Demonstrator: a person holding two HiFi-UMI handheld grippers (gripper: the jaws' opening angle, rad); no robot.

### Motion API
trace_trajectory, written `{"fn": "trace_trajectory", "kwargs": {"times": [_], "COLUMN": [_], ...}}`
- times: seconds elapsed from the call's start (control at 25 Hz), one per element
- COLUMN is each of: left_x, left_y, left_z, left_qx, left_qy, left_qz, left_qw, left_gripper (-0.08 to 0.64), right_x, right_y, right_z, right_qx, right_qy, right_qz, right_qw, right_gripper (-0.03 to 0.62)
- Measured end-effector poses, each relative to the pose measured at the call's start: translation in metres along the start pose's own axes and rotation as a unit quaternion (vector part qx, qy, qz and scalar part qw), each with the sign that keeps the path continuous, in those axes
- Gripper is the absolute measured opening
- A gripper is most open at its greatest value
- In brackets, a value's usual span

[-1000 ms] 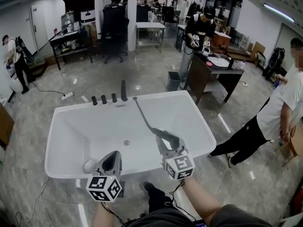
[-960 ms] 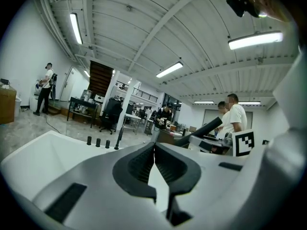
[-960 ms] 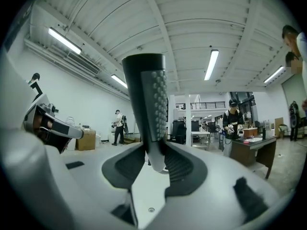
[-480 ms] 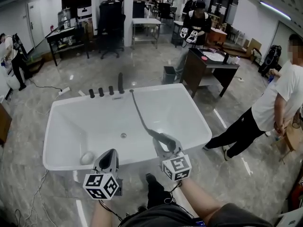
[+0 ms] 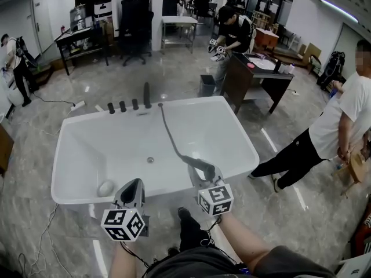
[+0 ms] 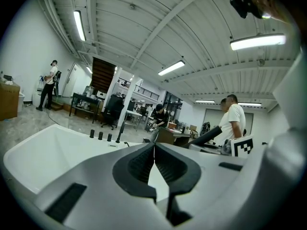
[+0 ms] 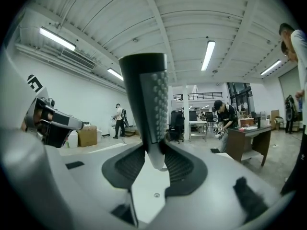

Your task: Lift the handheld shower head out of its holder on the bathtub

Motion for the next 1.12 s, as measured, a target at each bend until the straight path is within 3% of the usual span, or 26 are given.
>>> {"fn": "trace_trajectory", "kwargs": {"times": [1.12], "left_x": [0.003], "left_y": [0.0], "left_z": [0.004], "left_qx": [0.003], "left_qy": [0.003], "left_qz": [0.01], "left_qw": [0.9999], "left_gripper": [0.015], "right_x": [0.009], "right_y": [-0.008], "right_z": [0.009], "right_qx": [-0.003], "right_qy": [0.0], "right_qz": [0.025], "right_qw": [1.0], "right_gripper": [0.135]}}
Point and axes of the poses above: the fingertips, and each gripper's own axes: y backward along the fingers, z to its left, x out of its underside, the point moved 9 cm from there along y, backward along the fingers, and after that the axes turned 1 degree about -y, right-handed, at the moved point
